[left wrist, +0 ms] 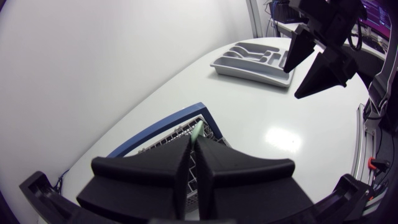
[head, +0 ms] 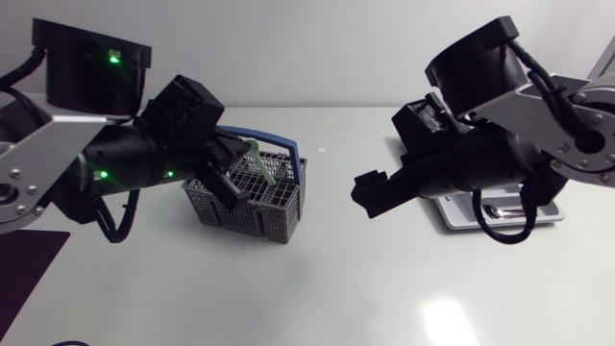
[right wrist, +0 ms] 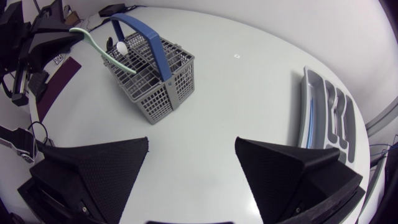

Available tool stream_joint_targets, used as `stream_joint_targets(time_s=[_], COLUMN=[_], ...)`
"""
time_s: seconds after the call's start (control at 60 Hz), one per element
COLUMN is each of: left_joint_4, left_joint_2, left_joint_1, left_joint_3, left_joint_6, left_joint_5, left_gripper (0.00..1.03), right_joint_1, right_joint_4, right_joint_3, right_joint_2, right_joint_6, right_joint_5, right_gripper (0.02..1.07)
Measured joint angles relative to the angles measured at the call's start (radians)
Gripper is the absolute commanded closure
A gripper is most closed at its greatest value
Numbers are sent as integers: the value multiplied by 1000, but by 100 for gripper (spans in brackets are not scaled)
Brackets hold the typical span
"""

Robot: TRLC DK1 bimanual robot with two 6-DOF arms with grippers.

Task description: Unload the cutlery basket into the drawer organizer.

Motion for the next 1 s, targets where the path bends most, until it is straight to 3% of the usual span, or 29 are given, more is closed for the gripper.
stream_joint_targets(time_s=[0.183,0.333,0.683,0.85,1.0], left_joint_4=[-35,-97,-234,-292,-317], left_joint_2=[-61,-66,-48,-19,-9], left_joint_1=[0,0,39,80,87], left_joint_3=[-1,-1,60,99,113], left_joint_6=[-71,-148,-293,-326,-334], left_joint_5=[13,69,284,396,447], left_gripper=[100,100,100,100,100], right_joint_1=[45,76,185,206,227], right_joint_4=[58,130,160,160,160], right_joint_3=[0,-4,-4,-3,19], right_joint_2=[-13,-24,-7,24,46], right_joint_6=[-48,-105,-116,-136,-136], right_joint_5=[-46,-145,-166,-182,-187], right_gripper=[7,7,8,16,22])
